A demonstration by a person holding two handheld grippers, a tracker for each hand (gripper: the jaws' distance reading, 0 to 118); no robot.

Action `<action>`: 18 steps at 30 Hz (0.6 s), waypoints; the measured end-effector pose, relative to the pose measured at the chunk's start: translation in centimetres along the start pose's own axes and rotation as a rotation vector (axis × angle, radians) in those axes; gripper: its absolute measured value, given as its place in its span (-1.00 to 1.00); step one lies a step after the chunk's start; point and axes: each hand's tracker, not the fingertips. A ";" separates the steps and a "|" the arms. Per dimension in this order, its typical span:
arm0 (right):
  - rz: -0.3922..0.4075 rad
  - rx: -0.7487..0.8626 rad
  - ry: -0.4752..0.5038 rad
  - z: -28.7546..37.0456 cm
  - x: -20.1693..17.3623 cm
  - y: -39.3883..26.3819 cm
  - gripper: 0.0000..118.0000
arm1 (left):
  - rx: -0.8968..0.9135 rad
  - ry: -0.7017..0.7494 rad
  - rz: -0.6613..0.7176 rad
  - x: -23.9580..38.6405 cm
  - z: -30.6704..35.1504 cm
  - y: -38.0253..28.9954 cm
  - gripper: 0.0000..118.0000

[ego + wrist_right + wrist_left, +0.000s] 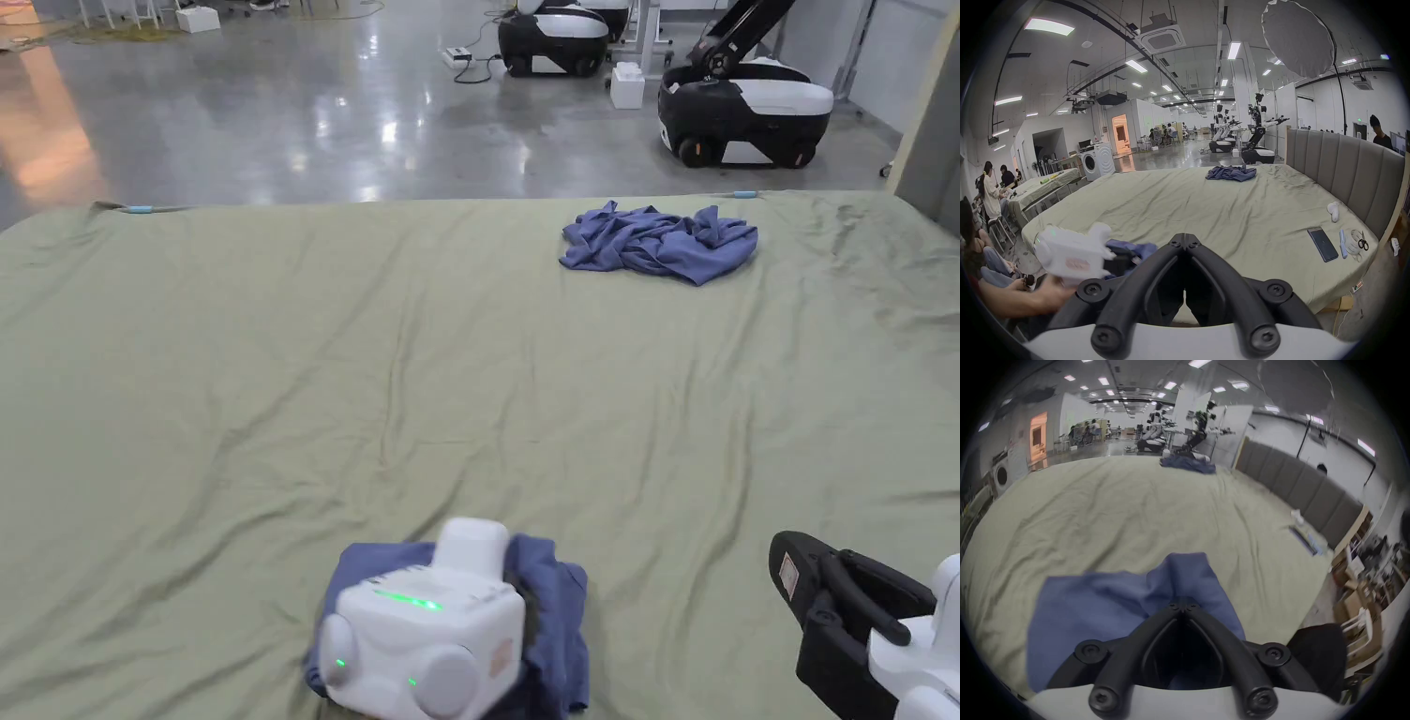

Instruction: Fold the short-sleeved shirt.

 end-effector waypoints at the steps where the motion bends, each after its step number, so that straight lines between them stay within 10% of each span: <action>1: 0.005 0.000 -0.001 0.1 0.1 0.0 -0.97 | 0.012 -0.009 -0.007 0.9 -0.7 -0.7 -1.00; 10: -0.018 -0.032 -0.006 -0.8 0.7 -0.7 -0.97 | -0.007 -0.113 0.040 3.0 -2.0 -1.1 -1.00; 18: -0.031 -0.134 0.166 -9.0 -4.3 -2.9 -0.97 | 0.204 -0.187 0.311 -7.3 11.7 2.9 -1.00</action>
